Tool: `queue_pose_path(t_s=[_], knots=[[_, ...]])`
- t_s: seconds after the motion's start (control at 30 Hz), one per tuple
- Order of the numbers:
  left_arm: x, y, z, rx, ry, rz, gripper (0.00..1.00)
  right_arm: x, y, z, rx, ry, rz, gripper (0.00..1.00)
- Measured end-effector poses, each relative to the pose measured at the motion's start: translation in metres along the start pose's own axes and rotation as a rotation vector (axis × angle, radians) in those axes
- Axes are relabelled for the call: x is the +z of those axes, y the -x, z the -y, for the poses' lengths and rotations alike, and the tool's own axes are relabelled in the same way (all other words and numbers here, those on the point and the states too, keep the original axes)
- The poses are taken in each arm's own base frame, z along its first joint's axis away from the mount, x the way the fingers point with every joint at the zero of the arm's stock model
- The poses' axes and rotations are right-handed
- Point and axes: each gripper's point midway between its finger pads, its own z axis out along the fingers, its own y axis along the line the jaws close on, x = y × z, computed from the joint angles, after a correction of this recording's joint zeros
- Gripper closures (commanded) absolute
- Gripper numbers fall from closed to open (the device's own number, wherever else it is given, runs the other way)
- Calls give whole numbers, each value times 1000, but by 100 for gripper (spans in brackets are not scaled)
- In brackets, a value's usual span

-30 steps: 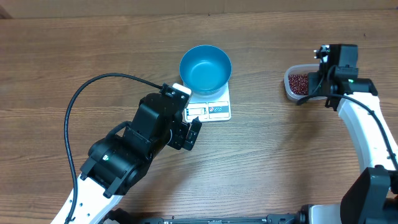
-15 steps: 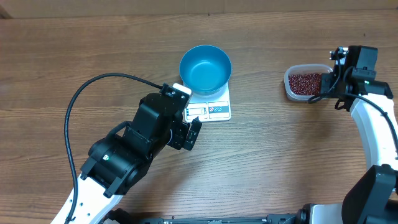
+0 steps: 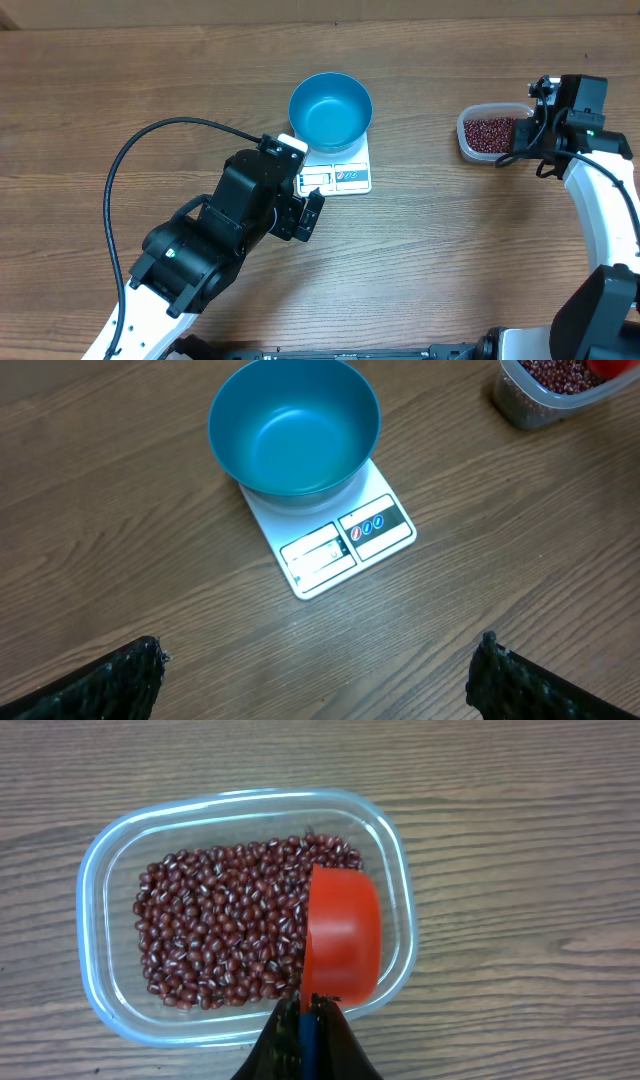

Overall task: Scoop item into bowl and weigh 150g on scale
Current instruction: 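Lower the red scoop into the beans and scoop with the right gripper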

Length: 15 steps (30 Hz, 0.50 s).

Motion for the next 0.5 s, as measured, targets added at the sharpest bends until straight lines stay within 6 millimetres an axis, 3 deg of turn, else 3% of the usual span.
queue_pose_path(t_s=[0.5], knots=[[0, 0, 0, 0, 0, 0, 0, 5, -6, -12, 0, 67, 1, 96]])
